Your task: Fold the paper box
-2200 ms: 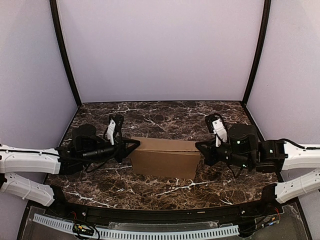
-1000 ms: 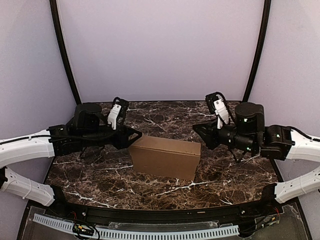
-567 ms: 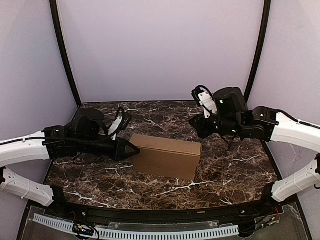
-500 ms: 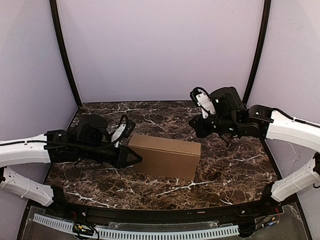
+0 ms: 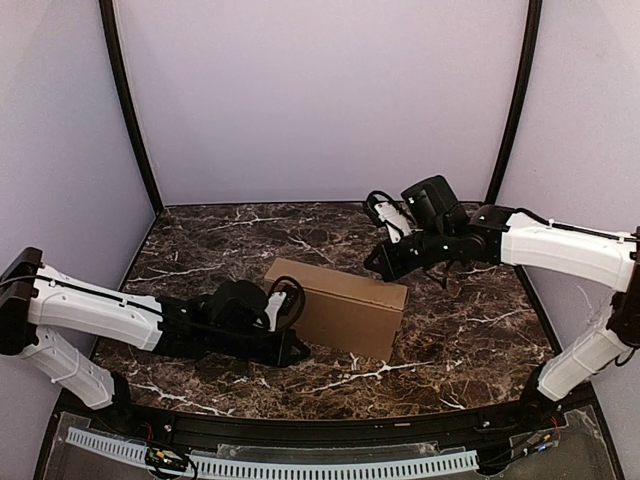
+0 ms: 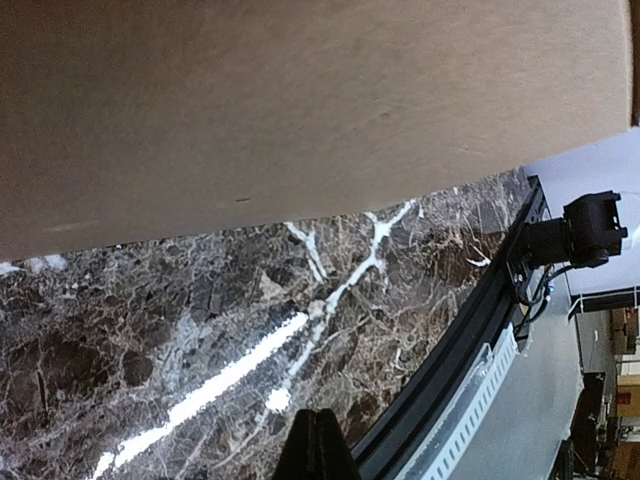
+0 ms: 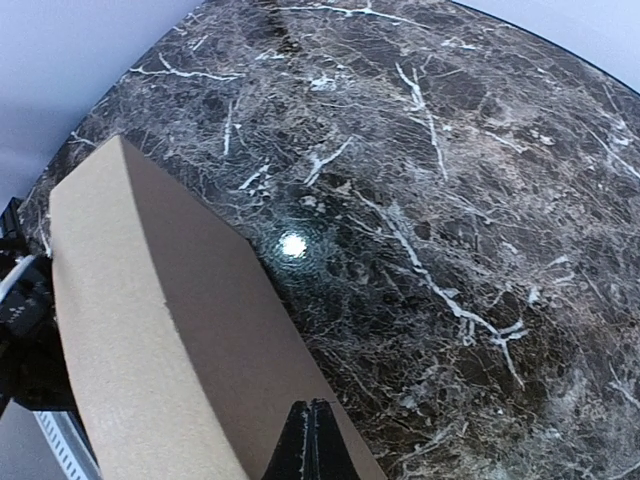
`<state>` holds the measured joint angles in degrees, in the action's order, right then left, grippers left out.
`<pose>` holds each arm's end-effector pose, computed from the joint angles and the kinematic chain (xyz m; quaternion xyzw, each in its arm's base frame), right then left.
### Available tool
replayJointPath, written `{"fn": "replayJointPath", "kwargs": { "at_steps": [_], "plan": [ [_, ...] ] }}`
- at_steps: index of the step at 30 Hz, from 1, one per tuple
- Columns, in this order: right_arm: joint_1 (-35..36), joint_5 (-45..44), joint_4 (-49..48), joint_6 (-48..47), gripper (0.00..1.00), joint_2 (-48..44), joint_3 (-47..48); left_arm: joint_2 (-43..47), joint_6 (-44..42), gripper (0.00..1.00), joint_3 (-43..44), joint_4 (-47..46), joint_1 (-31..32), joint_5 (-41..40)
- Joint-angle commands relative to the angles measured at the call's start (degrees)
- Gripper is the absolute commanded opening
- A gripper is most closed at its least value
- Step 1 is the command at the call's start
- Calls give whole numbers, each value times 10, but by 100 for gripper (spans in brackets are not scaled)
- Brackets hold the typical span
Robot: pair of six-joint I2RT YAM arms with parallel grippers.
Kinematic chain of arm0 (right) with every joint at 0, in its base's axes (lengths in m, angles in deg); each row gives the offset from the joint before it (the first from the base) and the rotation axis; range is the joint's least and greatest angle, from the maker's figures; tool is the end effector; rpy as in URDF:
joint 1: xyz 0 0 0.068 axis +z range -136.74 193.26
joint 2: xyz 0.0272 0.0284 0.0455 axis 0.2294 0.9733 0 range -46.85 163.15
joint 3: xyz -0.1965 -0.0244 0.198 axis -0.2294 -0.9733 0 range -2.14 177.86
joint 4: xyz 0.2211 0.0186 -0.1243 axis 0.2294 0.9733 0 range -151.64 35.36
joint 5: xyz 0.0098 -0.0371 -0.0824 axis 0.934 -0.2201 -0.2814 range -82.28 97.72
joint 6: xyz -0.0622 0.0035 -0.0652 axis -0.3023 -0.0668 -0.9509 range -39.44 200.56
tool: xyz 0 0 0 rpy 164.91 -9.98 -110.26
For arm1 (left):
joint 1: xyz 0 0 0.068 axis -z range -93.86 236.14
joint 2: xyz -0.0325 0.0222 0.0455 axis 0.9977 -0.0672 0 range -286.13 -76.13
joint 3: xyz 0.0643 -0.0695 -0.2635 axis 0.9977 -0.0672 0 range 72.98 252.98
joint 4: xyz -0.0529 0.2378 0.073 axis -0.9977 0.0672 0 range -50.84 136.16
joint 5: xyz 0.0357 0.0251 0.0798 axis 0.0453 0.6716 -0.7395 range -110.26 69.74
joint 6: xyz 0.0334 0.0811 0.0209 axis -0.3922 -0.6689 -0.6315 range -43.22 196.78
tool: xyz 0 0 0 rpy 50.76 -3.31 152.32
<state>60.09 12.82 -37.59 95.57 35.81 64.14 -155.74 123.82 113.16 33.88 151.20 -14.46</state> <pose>0.2324 0.2582 0.2734 -0.2666 0.8671 0.2498 0.3386 0.1275 -0.2936 0.1896 0.1615 0.8679 -0.4129 0.2241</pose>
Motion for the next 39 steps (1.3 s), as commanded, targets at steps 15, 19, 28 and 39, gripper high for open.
{"fn": "replayJointPath", "kwargs": {
  "at_steps": [15,19,28,39],
  "plan": [
    [6,131,-9,22,0,-1,-3,-63,14,1,-63,-273,1,-131],
    [18,135,-19,34,0,-3,-12,-94,21,1,-75,-353,0,-132],
    [50,132,-34,57,0,-13,-21,-167,55,1,-109,-510,-19,-119],
    [93,140,-78,79,0,22,-18,-255,135,1,-184,-736,-68,-62]
  ]
}}
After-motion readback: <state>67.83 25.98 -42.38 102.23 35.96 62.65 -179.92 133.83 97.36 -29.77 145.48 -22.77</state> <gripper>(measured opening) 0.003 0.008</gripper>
